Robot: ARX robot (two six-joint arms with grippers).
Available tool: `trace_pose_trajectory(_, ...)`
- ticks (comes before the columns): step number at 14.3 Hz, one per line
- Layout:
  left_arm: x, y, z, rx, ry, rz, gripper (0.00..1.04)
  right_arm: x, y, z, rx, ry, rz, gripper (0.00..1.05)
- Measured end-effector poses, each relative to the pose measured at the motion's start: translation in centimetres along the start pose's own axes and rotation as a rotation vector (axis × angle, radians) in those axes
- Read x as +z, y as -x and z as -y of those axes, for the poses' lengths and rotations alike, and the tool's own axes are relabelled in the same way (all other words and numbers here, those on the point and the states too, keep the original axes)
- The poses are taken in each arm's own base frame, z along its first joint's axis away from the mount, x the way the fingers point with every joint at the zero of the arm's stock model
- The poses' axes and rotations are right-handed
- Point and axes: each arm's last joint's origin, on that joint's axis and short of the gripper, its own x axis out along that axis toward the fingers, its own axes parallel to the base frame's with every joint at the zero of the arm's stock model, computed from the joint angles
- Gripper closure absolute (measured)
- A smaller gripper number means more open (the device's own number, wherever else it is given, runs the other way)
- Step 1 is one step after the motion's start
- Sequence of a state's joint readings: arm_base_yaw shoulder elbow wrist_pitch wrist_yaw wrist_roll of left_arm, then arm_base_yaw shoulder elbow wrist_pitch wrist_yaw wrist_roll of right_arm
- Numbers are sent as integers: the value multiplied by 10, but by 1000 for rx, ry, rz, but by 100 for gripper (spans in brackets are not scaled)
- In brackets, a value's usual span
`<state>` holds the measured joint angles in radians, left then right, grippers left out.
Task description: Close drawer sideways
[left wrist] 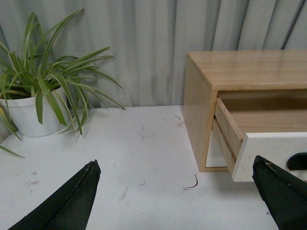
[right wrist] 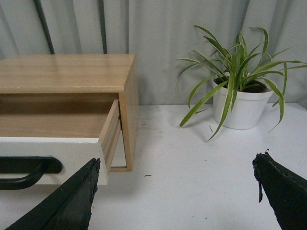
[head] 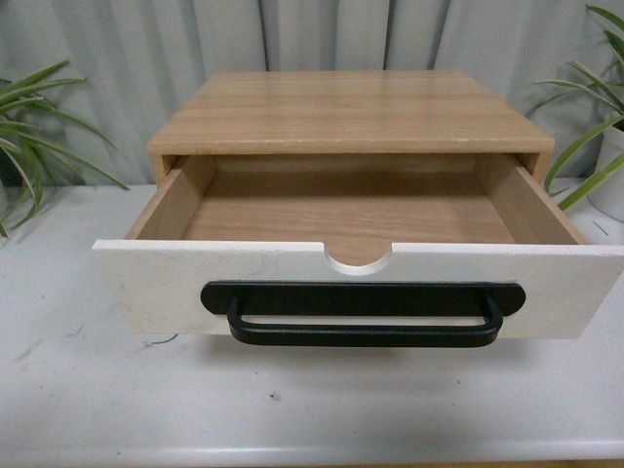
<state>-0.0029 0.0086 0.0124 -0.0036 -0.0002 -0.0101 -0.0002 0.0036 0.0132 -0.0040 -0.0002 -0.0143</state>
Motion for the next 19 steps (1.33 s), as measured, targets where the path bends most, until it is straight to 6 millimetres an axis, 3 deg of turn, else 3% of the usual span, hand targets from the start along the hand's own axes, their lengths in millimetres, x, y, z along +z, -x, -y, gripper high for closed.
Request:
trace_pose_trajectory(13, 0, 0, 0, 0, 0, 0, 7, 0, 0, 0, 0, 0, 0, 6)
trace_pose_trajectory(14, -2, 1, 0, 65, 52, -141, 7, 0, 0, 0, 0, 0, -1, 6)
trace_pose_trajectory(15, 2, -2, -1, 214, 146, -339, 7, 0, 0, 0, 0, 0, -1, 6)
trace_pose_trajectory(16, 8, -2, -5, 329, 246, -368, 7, -1, 0, 0, -37, -42, -37, 6)
trace_pose_trajectory(17, 37, -7, 0, 285, 291, -237, 7, 11, -15, 8, -164, -244, -42, 6)
trace_pose_trajectory(19, 65, -23, 7, 208, 212, -165, 7, 43, -31, 11, -129, -260, 62, 6)
